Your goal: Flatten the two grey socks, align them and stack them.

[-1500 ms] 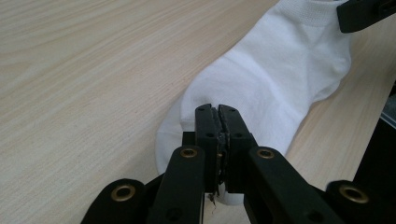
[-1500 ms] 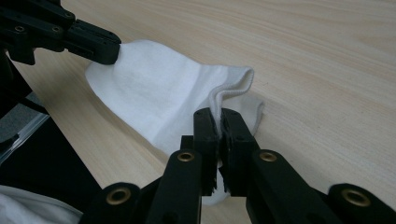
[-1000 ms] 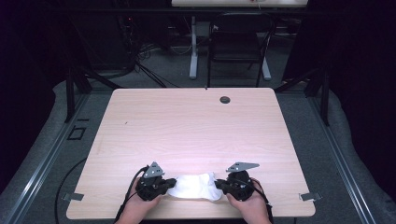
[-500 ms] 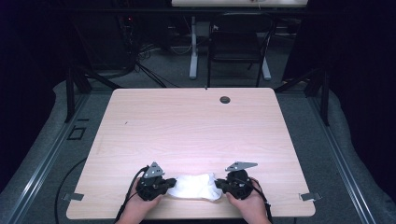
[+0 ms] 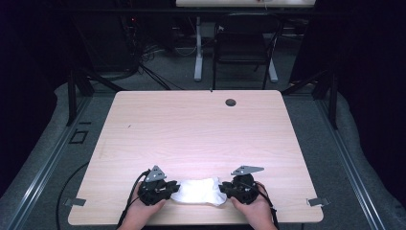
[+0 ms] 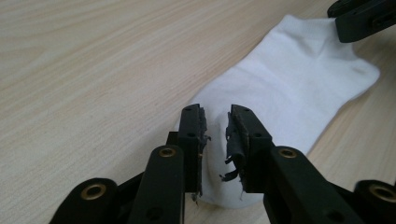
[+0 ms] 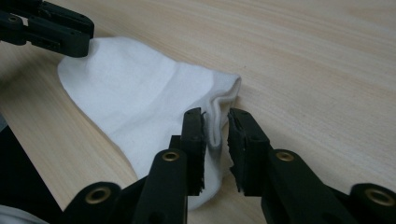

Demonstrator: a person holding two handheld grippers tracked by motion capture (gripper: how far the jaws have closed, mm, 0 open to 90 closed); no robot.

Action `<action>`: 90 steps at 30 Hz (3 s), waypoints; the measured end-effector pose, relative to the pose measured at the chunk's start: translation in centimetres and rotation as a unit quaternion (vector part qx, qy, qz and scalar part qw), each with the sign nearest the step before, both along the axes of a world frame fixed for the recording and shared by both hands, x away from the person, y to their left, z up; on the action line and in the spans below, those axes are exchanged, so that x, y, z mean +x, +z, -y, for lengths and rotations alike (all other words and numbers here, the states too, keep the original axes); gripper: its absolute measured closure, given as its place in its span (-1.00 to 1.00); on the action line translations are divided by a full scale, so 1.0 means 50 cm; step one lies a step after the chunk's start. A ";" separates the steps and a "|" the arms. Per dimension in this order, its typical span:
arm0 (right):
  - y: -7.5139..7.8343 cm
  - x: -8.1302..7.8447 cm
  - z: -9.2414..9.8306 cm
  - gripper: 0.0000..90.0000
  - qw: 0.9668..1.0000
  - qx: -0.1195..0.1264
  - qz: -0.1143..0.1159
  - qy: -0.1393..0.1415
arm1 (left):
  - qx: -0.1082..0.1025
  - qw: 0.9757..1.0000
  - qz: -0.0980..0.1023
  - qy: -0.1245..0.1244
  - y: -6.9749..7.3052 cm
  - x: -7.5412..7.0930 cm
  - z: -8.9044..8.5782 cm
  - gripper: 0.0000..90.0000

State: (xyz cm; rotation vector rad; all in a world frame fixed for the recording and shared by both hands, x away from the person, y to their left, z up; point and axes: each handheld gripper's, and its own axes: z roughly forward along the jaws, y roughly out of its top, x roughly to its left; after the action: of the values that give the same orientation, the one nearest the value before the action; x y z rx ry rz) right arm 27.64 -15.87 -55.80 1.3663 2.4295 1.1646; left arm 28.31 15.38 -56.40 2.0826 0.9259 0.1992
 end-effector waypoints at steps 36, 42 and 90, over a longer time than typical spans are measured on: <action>-0.030 -0.015 -0.044 0.35 0.996 -0.043 0.041 0.071 | 0.025 0.999 -0.003 -0.041 -0.024 -0.011 0.022 0.41; -0.032 -0.018 -0.040 0.39 0.996 -0.039 0.041 0.064 | 0.022 0.999 0.000 -0.040 -0.028 -0.015 0.022 0.41; -0.035 0.103 -0.077 0.45 0.999 -0.012 0.020 0.030 | -0.003 1.000 -0.005 0.030 -0.034 0.087 -0.011 0.41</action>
State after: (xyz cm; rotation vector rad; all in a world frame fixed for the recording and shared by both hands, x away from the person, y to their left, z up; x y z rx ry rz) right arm 32.77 -12.01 -57.53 1.2597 2.4653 1.1610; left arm 32.68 15.95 -58.09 2.0532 0.9956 0.2173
